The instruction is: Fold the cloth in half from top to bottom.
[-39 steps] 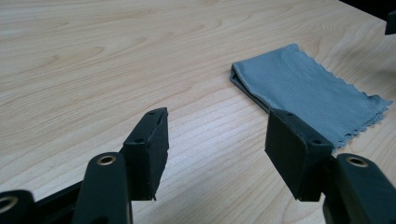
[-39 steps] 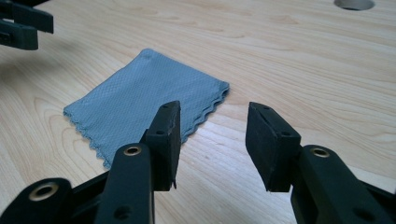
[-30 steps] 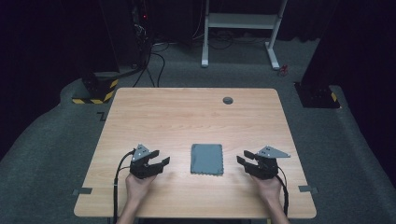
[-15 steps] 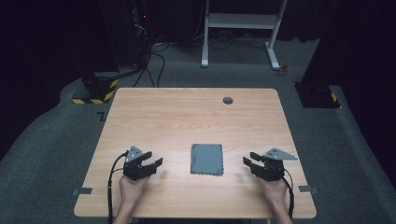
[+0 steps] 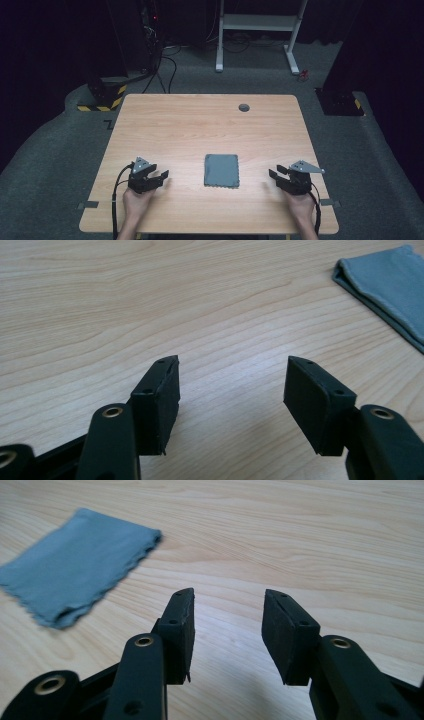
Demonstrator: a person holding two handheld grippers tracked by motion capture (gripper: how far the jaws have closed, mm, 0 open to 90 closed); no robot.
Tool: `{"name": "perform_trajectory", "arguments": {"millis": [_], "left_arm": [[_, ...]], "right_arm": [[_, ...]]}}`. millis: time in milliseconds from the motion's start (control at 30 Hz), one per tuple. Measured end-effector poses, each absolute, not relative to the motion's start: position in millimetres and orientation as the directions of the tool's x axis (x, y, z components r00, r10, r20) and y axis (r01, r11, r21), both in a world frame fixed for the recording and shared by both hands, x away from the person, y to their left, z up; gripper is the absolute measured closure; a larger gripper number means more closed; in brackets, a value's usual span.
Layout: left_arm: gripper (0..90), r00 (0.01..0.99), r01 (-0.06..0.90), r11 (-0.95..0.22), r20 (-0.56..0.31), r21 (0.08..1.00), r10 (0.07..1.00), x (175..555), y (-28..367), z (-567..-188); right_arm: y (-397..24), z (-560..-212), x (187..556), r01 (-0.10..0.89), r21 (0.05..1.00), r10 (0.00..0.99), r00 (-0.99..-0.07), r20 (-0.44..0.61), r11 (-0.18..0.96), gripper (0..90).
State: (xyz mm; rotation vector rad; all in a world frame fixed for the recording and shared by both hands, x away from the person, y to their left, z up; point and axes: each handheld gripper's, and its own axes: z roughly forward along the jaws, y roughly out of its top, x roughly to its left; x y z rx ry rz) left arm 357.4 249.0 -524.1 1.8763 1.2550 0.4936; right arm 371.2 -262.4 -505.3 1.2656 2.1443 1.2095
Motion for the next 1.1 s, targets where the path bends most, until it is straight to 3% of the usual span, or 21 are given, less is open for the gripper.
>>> {"name": "perform_trajectory", "arguments": {"millis": [700, 1100], "left_arm": [[35.1, 0.406, 0.601, -0.254, -0.015, 0.757, 0.914, 360.9, 246.9, -527.5], [28.4, 0.417, 0.602, -0.272, -0.006, 0.751, 0.909, 361.0, 243.8, -528.1]], "right_arm": [[-271.8, -518.2, 377.2, 0.561, 0.778, 0.882, -0.471, 0.018, 0.284, 49.5], [-272.1, -522.3, 381.5, 0.61, 0.729, 0.899, -0.438, -0.017, 0.311, 35.5]]}}
